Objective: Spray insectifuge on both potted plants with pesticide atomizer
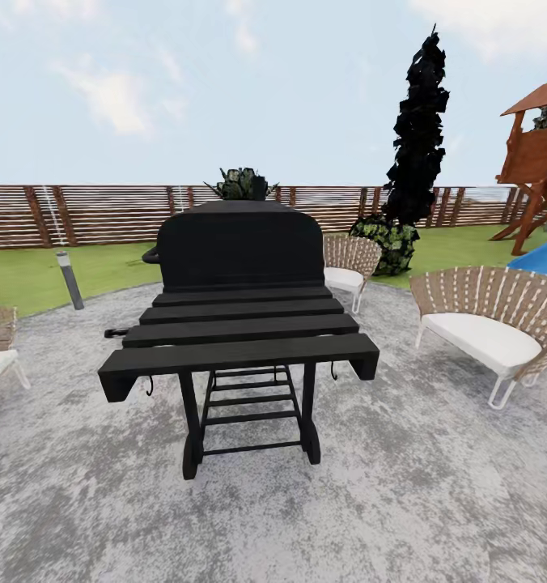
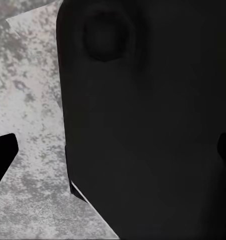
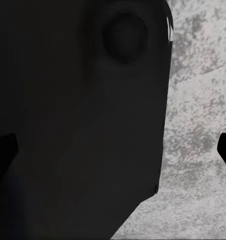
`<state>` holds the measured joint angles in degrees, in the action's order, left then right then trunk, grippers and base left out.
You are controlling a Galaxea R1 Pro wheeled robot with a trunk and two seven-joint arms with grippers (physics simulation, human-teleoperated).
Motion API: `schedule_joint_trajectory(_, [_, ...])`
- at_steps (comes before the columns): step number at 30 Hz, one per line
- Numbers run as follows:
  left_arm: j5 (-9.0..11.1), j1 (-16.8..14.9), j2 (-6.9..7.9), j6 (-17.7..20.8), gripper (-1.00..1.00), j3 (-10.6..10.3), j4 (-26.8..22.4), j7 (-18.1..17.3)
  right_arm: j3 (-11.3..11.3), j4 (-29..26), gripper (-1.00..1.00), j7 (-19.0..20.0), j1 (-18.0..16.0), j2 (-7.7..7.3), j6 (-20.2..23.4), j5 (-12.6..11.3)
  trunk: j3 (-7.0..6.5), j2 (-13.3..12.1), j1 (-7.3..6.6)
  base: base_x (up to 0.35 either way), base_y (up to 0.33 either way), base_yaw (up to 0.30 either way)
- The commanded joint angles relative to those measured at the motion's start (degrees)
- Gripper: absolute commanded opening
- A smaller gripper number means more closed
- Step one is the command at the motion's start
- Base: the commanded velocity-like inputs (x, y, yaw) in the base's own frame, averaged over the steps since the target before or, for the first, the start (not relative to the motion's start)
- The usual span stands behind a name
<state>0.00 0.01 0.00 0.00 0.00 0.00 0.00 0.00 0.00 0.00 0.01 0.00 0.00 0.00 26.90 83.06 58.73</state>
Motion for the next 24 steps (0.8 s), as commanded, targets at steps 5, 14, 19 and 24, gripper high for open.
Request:
schedule_joint_trajectory(5, [-0.16,0.01,0.0,-0.09,1.0,0.02,0.09,-0.09,0.07,-1.64,1.0,-0.15,-1.5,1.62,-1.62,0.13,0.03,0.02,0.0,0.0,0.0,0.0])
schedule_joint_trajectory(14, [0.05,0.0,-0.02,-0.09,1.0,-0.07,-0.11,-0.09,0.12,-2.01,1.0,-0.17,-1.66,1.26,-1.08,0.03,0.03,0.02,0.0,0.0,0.0,0.0])
schedule_joint_trajectory(19, [0.08,-0.1,-0.08,-0.26,1.0,-0.21,-0.51,-0.11,0.02,-2.65,1.0,-0.18,-1.67,0.92,-2.69,0.0,0.03,0.02,0.0,0.0,0.0,0.0])
schedule_joint_trajectory(24, [-0.19,-0.24,0.49,-1.71,1.0,-0.34,-2.04,-0.16,0.03,-4.27,1.0,-0.18,-1.68,0.5,-4.3,0.05,0.03,0.02,0.0,0.0,0.0,0.0])
